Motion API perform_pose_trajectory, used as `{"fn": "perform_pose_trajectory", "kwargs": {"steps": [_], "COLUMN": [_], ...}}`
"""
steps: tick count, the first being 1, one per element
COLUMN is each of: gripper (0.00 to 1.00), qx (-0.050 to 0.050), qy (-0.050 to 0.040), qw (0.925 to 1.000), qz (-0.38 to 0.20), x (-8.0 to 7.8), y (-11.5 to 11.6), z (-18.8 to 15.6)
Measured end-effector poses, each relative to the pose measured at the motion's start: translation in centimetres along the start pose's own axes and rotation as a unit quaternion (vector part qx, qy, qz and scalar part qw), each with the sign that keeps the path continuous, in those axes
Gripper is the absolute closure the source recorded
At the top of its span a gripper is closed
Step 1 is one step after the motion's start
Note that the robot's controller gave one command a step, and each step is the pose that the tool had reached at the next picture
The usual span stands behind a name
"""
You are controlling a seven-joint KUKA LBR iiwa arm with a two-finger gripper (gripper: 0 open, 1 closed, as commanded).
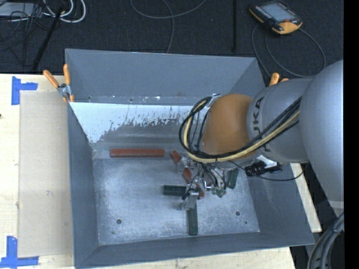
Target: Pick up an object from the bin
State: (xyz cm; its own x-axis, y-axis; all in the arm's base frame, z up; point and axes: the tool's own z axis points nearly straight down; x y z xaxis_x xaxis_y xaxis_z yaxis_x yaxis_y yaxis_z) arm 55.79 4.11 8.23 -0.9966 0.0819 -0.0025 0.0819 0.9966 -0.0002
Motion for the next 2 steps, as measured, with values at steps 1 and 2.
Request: {"fn": "perform_pose_trajectory", "kwargs": {"steps": [1,2], "gripper": [1.0,1.0], "qx": [0.0,0.0], "qy": [0.0019,0.0019], "qw": [0.9963,0.9964], "qz": [0.085,0.085], "x": [1.31,1.31], "y": [0.32,0.32], "z": [1.28,1.28]}}
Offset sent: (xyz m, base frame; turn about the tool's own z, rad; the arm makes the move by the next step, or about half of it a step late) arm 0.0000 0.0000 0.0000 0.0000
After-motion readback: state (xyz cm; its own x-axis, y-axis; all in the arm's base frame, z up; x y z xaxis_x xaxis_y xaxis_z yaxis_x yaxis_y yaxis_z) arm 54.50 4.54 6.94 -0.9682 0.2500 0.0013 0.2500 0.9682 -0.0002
